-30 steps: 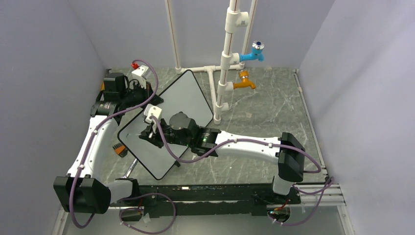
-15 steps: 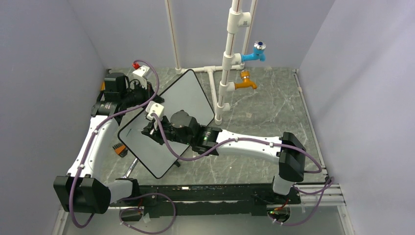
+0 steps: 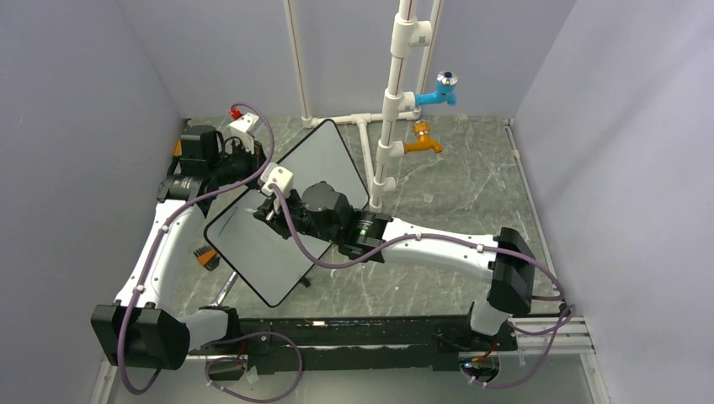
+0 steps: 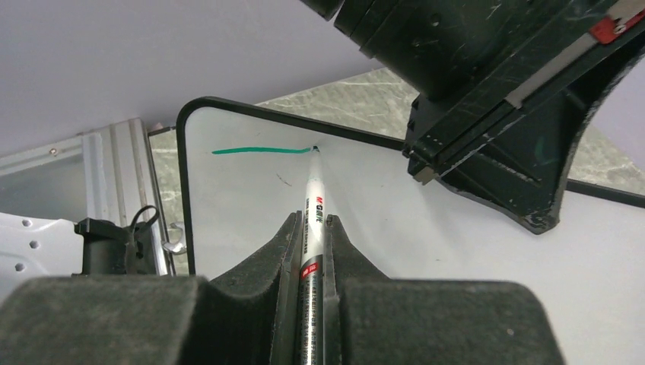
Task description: Write a sentence on the whiteboard
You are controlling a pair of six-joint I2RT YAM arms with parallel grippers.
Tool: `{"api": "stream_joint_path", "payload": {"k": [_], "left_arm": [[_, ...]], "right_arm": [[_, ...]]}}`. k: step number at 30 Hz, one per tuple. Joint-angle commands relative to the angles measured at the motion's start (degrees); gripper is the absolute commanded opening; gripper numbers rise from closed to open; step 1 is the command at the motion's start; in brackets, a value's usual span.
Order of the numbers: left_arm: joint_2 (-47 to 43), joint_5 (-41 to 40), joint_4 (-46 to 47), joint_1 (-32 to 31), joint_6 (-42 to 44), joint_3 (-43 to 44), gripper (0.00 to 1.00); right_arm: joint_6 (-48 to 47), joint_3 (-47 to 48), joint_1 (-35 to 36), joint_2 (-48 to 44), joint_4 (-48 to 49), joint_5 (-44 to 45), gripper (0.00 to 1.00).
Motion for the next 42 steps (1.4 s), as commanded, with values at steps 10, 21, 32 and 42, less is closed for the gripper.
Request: {"api": "stream_joint_path", "payload": {"k": [10,21,32,42], "left_arm": [[0.77,-9.74,-3.77,-0.85,7.64,-2.38,0.0],[0.68,-9.74,-3.83,-0.83,7.63,-2.44,0.0],[0.51,-9.64,-3.83,-0.85,7.7,-2.36,0.0],[0.5,-9.65,-3.82,-0.85,7.73,-2.43,0.0]], "right_arm": [[-0.56,-0.62,2.58,-2.58,2.07,-4.81,0.0],[-0.3,2.26,3.51,0.56,0.45,-4.28,0.0],[0.13,4.54,3.55,2.77,0.4,-5.31,0.0],[-0.35,5.35,3.49,3.62,-0.21,-4.32,0.0]]}}
